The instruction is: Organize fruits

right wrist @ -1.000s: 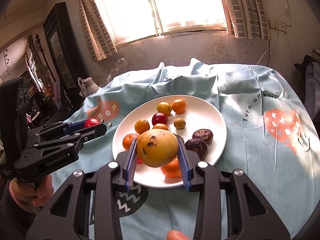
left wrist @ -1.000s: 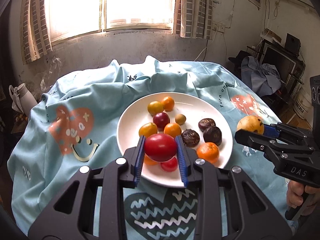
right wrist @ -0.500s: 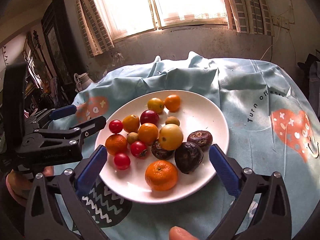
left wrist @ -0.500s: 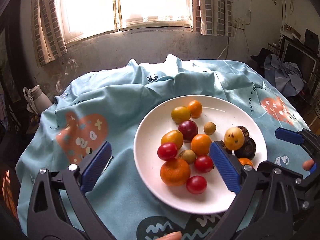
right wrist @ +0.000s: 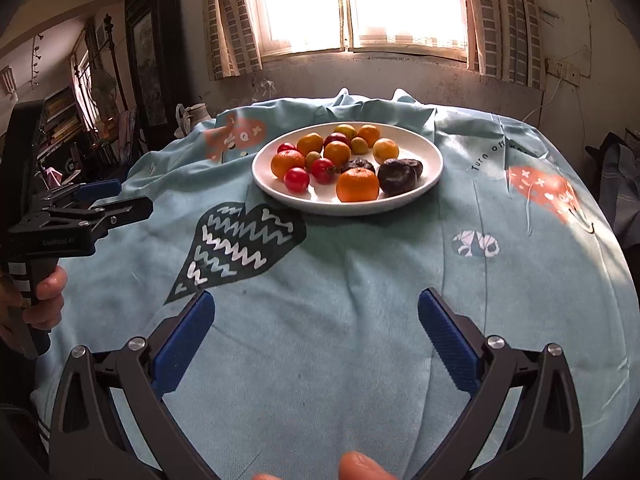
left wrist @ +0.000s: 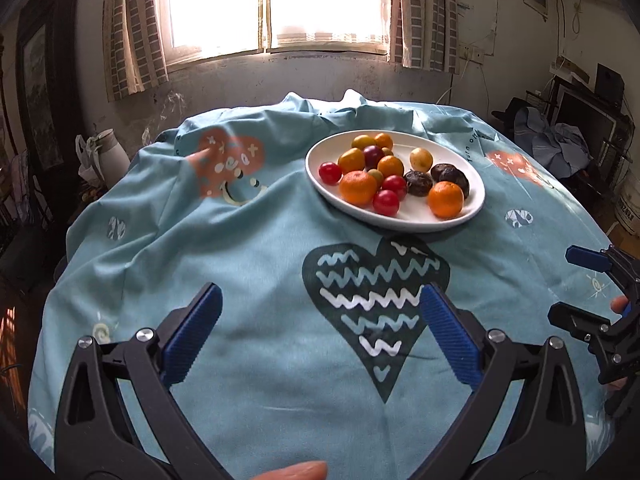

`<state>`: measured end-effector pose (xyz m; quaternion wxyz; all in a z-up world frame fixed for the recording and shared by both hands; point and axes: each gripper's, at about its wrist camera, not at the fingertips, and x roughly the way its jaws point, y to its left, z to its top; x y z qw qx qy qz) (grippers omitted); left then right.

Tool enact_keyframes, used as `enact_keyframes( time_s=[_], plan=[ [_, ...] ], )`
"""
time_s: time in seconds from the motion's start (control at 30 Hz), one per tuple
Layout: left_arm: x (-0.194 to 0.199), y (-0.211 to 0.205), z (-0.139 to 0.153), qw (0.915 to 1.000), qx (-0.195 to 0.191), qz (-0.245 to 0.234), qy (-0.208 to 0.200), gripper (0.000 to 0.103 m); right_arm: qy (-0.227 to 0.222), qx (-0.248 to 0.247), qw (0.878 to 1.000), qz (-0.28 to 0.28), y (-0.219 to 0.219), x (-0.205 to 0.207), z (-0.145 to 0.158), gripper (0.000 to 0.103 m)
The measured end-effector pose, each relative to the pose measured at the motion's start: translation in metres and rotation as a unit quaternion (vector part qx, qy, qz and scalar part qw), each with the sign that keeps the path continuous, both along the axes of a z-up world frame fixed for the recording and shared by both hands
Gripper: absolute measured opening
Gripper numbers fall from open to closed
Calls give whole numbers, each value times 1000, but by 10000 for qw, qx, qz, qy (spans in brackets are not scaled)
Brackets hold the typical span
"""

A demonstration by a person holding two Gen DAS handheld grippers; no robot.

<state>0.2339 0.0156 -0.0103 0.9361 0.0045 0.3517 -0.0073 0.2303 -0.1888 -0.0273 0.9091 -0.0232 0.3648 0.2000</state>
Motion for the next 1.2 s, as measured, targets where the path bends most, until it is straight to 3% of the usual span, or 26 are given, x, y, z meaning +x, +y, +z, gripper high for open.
enact_keyframes(
  time_s=[0.13,0.3,1.2],
  plan=[
    [3,1,-21,9992,91,74,383,101,-58,-91,9999,-82,2,-7,-4,102],
    [-2,1,-17,9997,-9,5,236,101,-104,-189,9997,-154,2,-7,-5,102],
    [-8,-4,-15,9994,316,156,-30,101,72,-148,9996,-250,-1,-3,-10,102]
  ],
)
